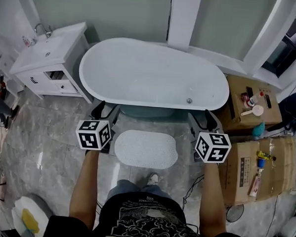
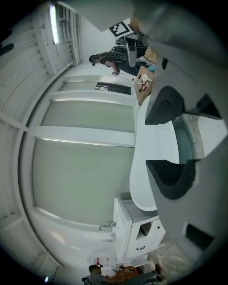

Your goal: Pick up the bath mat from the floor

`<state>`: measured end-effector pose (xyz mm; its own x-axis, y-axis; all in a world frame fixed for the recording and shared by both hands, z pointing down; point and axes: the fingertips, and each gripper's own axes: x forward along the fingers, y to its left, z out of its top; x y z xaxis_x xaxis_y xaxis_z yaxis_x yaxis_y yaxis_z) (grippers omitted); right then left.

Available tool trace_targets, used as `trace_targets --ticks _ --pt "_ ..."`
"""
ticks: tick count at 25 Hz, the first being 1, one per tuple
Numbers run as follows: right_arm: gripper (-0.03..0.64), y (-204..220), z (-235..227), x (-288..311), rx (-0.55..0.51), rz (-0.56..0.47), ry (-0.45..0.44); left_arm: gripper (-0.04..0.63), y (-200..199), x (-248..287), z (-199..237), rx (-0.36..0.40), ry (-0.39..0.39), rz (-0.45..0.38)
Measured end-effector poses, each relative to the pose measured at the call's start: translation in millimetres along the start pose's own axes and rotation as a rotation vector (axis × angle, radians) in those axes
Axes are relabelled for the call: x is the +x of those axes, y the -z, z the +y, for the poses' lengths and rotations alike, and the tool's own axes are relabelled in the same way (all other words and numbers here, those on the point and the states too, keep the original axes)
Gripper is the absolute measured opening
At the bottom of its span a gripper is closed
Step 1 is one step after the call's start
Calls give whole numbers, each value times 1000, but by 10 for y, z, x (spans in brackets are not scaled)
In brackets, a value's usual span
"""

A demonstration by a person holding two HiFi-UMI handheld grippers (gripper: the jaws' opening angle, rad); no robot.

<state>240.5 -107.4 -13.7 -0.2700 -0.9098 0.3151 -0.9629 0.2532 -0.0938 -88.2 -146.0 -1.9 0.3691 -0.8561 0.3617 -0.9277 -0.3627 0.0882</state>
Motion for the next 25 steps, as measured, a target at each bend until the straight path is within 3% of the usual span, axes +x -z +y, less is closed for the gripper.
trace_targets --ticks 10,25 --pt "278 66 -55 214 27 34 33 255 97 141 195 -8 6 35" --pt "278 725 242 653 86 159 76 256 912 414 621 -55 74 196"
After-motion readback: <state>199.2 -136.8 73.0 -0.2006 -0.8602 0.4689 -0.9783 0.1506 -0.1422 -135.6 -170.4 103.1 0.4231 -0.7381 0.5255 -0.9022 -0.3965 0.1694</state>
